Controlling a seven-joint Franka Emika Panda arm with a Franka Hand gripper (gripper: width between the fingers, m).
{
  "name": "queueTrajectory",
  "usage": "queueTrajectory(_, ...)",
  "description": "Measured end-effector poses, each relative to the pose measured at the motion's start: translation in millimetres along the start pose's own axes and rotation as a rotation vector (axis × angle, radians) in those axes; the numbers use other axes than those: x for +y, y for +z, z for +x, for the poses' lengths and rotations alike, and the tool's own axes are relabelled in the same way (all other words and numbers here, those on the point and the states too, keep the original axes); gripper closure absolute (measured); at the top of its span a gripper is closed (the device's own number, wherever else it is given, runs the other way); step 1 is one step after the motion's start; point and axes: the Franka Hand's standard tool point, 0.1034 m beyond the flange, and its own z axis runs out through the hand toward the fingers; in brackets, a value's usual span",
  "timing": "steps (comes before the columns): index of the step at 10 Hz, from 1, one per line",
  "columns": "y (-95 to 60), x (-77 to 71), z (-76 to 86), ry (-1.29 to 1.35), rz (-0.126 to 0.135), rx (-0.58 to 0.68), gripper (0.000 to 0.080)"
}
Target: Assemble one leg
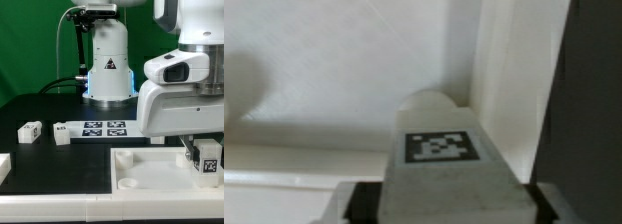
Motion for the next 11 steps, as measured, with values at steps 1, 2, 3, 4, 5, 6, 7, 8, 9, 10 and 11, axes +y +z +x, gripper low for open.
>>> queueTrajectory(1,0.0,0.6,0.3,0.138,-0.002,0.004,0.0509)
queueTrajectory(2,0.0,1.3,0.5,0.239,-0.002,0.005,0.0509)
queueTrajectory(3,-0.2,5.5,1.2,0.331,-0.006,0.007,0.0509)
queueTrajectory(4,-0.1,10.6,1.4,0.387,-0.011,0.007,0.0508)
queueTrajectory(5,-0.3,11.5,1.4,0.383,-0.013,0.007,0.0508)
queueTrajectory(6,-0.3,11.7,1.5,0.380,-0.013,0.007,0.0506)
queueTrajectory(7,-0.1,11.7,1.5,0.381,-0.012,0.007,0.0506)
queueTrajectory(8,-0.1,11.6,1.5,0.381,-0.012,0.007,0.0279)
queueTrajectory(9,-0.1,11.6,1.5,0.381,-0.012,0.007,0.0279)
queueTrajectory(10,-0.1,11.6,1.5,0.381,-0.012,0.007,0.0187)
queueTrajectory(11,-0.1,11.6,1.5,0.381,-0.012,0.007,0.0187)
